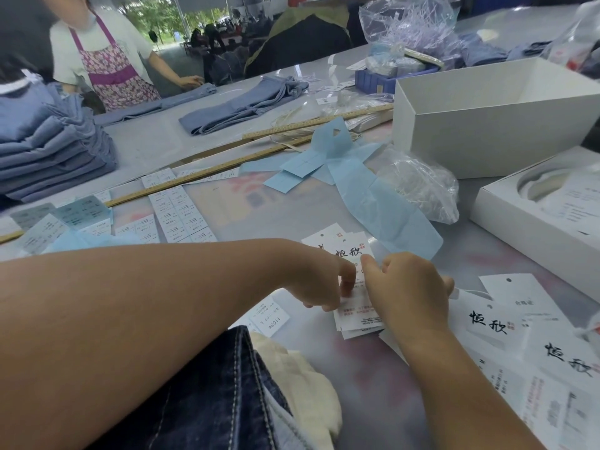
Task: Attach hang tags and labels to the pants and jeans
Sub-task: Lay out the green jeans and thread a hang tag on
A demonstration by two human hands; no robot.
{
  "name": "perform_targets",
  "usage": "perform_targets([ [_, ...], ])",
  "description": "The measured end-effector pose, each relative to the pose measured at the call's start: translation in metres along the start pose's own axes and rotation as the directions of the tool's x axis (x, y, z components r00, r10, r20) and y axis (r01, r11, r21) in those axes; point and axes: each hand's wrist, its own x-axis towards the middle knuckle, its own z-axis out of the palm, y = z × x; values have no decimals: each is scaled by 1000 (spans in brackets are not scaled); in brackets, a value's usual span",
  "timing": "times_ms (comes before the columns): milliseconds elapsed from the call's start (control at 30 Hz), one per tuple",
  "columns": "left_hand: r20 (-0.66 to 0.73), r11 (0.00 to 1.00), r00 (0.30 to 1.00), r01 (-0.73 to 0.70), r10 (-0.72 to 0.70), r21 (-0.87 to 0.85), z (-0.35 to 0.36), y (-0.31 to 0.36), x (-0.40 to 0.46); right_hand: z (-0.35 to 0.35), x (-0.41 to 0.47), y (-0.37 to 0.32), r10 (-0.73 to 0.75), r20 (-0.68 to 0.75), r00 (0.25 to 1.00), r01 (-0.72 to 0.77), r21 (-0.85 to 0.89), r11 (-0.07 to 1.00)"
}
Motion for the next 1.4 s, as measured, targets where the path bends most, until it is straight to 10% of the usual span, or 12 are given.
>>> perform_targets([
  [233, -51, 1000, 999, 15, -15, -7, -2, 0, 0, -7, -2, -3, -160, -24, 987, 162, 206, 965],
  [433, -40, 1000, 999, 16, -15, 19, -1, 1, -1, -36, 8, -4, 61, -37, 997, -18, 697, 716],
  [600, -153, 997, 988, -16, 27, 77, -3, 2, -3, -68, 9, -10, 40, -20, 999, -10, 769, 640],
  [767, -222, 997, 975, 27, -11, 73, -2, 2, -3, -89, 11, -1, -101, -59, 993, 117, 478, 870],
  [933, -222, 991, 974, 75, -49, 108, 5, 1, 3, -76, 12, 24, 46, 406, 913, -46, -10, 999],
  [1400, -284, 974, 958, 90, -27, 209, 2, 6, -2, -45, -5, 46, -6, 299, 954, 10, -11, 1000],
])
